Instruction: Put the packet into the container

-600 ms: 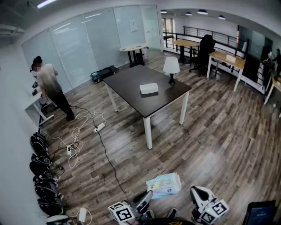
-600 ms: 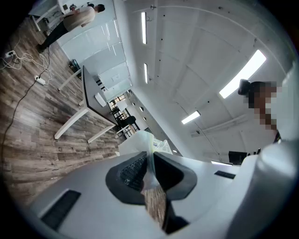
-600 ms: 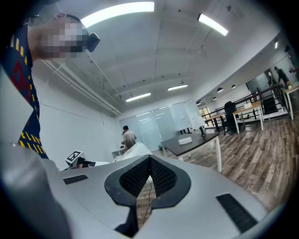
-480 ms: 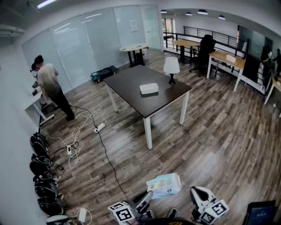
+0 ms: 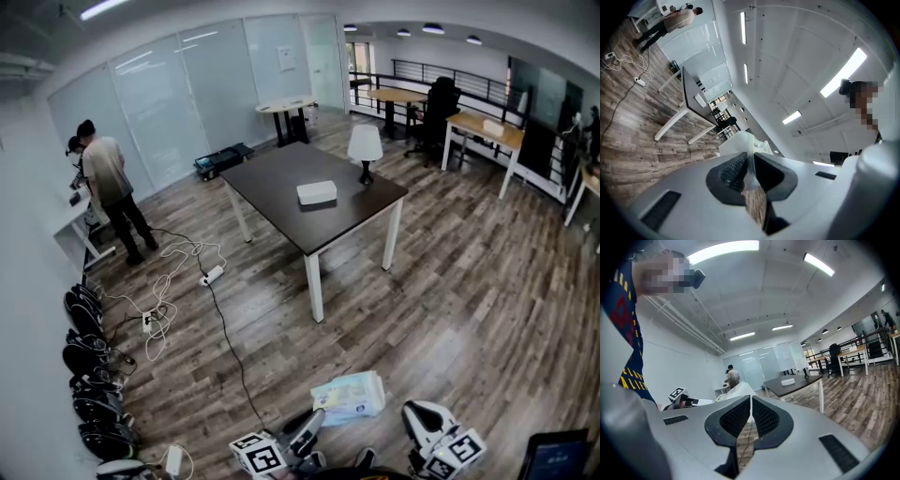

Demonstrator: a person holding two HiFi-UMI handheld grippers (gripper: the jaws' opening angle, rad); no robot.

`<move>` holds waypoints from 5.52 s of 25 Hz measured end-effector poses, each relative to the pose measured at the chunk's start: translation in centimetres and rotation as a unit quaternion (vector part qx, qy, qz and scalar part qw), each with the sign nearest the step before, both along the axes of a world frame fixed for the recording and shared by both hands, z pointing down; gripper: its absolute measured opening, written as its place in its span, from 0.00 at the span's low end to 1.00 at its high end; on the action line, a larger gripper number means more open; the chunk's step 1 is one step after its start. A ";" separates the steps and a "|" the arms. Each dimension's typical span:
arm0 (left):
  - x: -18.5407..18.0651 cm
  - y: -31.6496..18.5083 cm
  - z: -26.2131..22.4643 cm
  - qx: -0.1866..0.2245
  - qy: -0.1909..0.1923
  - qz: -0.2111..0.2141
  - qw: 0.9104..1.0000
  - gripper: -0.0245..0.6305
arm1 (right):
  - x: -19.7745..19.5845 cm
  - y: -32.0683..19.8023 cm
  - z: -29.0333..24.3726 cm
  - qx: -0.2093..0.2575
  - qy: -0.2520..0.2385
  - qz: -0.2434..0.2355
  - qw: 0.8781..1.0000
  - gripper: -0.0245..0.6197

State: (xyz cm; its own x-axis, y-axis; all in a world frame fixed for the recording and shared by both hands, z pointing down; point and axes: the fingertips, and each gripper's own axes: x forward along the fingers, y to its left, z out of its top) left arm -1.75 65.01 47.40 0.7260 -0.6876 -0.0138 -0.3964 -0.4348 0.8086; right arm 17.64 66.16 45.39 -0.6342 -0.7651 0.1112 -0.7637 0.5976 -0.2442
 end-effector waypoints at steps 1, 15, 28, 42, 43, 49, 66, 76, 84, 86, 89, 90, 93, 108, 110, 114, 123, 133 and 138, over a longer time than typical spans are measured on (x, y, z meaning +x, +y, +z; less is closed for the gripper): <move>0.2 -0.1 -0.1 0.001 -0.001 -0.002 1.000 0.10 | 0.1 0.0 -0.1 0.001 0.000 -0.006 1.000 0.05; 2.6 -3.6 -0.5 0.019 -0.070 -0.051 0.996 0.10 | 0.5 -4.3 -2.8 -0.039 -0.064 -0.049 0.996 0.21; 3.7 -10.9 0.3 0.012 -0.091 -0.049 0.995 0.10 | 0.6 -11.8 -0.2 -0.086 -0.077 -0.022 0.993 0.21; -2.7 -22.6 -0.4 0.042 -0.085 -0.011 0.995 0.10 | -6.4 -22.9 -0.3 -0.090 -0.071 0.023 0.993 0.21; -3.1 -23.1 -0.4 0.043 -0.086 -0.008 0.995 0.10 | -6.8 -23.4 -0.2 -0.090 -0.070 0.027 0.993 0.21; -4.9 -26.0 -0.4 0.042 -0.083 0.005 0.996 0.10 | -9.4 -26.4 -1.3 -0.071 -0.039 0.032 0.996 0.21; -4.4 -36.7 0.3 0.032 -0.105 -0.018 0.994 0.10 | -11.2 -38.4 1.2 -0.111 -0.056 -0.019 0.992 0.21; 0.3 -47.6 0.9 0.025 -0.132 -0.035 0.990 0.10 | -6.6 -50.0 3.3 -0.153 -0.072 -0.046 0.985 0.19; 2.9 -54.4 0.8 0.015 -0.143 -0.060 0.988 0.10 | -4.1 -56.9 4.1 -0.166 -0.062 -0.071 0.982 0.19; 3.3 -55.6 0.9 0.012 -0.144 -0.064 0.987 0.10 | -3.7 -58.2 4.1 -0.169 -0.064 -0.075 0.981 0.19; 3.7 -57.1 1.3 0.012 -0.144 -0.066 0.987 0.10 | -3.3 -59.6 4.6 -0.176 -0.065 -0.079 0.979 0.19; 3.9 -57.5 1.4 0.014 -0.143 -0.066 0.987 0.10 | -3.1 -60.0 4.8 -0.179 -0.064 -0.078 0.979 0.19; 4.0 -59.0 1.6 0.009 -0.146 -0.060 0.987 0.10 | -2.9 -61.4 5.4 -0.183 -0.061 -0.074 0.978 0.19; 3.3 -72.9 1.8 0.026 -0.122 0.010 0.992 0.11 | -3.7 -73.8 5.0 -0.178 -0.050 -0.003 0.983 0.19; 2.6 -74.8 1.8 0.026 -0.122 0.016 0.992 0.11 | -4.4 -75.5 5.1 -0.182 -0.049 0.003 0.982 0.19; 1.5 -77.6 1.9 0.023 -0.117 0.027 0.993 0.11 | -5.7 -78.0 4.8 -0.185 -0.052 0.011 0.981 0.19; -0.5 -83.3 1.6 0.031 -0.112 0.022 0.993 0.11 | -7.6 -83.6 4.4 -0.185 -0.044 0.016 0.982 0.19; -1.3 -88.4 1.6 0.021 -0.130 -0.038 0.991 0.11 | -8.4 -90.0 5.0 -0.196 -0.050 -0.042 0.978 0.19; -1.6 -91.4 2.0 0.009 -0.142 -0.084 0.986 0.11 | -8.7 -93.7 5.9 -0.206 -0.048 -0.091 0.973 0.19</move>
State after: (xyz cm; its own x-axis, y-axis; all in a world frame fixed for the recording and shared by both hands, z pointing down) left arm -3.35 -26.38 49.42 0.5777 -0.8004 0.1601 -0.6740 -0.3571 0.6466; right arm 8.97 -27.57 51.26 -0.7772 -0.5424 0.3189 -0.6169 0.5569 -0.5561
